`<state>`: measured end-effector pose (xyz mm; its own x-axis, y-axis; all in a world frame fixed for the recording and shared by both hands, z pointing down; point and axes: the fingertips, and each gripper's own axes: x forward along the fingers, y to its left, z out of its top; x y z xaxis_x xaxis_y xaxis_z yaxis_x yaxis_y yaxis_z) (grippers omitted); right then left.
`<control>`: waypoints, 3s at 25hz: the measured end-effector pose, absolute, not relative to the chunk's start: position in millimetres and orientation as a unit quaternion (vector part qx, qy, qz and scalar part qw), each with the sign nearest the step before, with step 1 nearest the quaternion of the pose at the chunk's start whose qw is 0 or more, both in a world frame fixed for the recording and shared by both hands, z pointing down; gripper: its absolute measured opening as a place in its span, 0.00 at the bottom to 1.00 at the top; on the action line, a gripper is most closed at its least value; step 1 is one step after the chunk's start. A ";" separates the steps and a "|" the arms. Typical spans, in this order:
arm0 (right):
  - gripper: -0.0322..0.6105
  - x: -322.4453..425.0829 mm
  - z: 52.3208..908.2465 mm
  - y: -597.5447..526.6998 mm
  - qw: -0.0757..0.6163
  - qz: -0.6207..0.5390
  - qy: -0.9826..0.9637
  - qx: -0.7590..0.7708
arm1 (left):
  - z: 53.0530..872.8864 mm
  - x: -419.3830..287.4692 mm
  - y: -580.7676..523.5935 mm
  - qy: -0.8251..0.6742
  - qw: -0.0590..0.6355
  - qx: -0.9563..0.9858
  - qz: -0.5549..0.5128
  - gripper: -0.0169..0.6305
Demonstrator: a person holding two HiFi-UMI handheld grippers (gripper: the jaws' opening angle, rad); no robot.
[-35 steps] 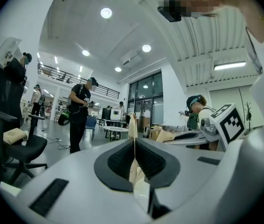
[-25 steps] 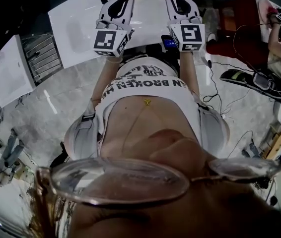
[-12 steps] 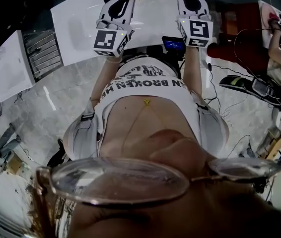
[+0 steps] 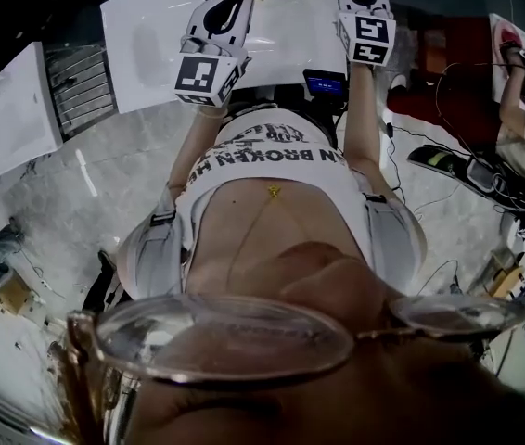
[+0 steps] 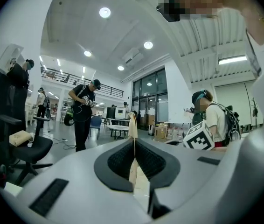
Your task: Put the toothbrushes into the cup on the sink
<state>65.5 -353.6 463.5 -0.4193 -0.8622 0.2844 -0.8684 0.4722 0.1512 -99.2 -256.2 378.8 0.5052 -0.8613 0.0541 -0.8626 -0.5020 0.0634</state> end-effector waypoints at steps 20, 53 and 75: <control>0.25 70.5 534.8 -362.5 0.225 0.086 -0.828 0.507 | 381.9 -110.4 -254.1 -0.514 0.049 0.856 0.007 0.05; 0.30 158.3 501.4 -280.2 0.138 0.122 -0.767 0.615 | 396.7 -23.7 -322.3 -0.387 0.019 0.922 0.021 0.05; 0.30 203.3 510.0 -249.0 0.130 0.163 -0.712 0.671 | 469.3 41.7 -398.0 -0.336 -0.027 0.938 0.078 0.05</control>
<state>203.3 -249.0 510.0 -0.0664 -0.9126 0.4033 -0.9972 0.0467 -0.0585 41.7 -398.0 469.3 0.7622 -0.6346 0.1277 -0.6261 -0.7729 -0.1033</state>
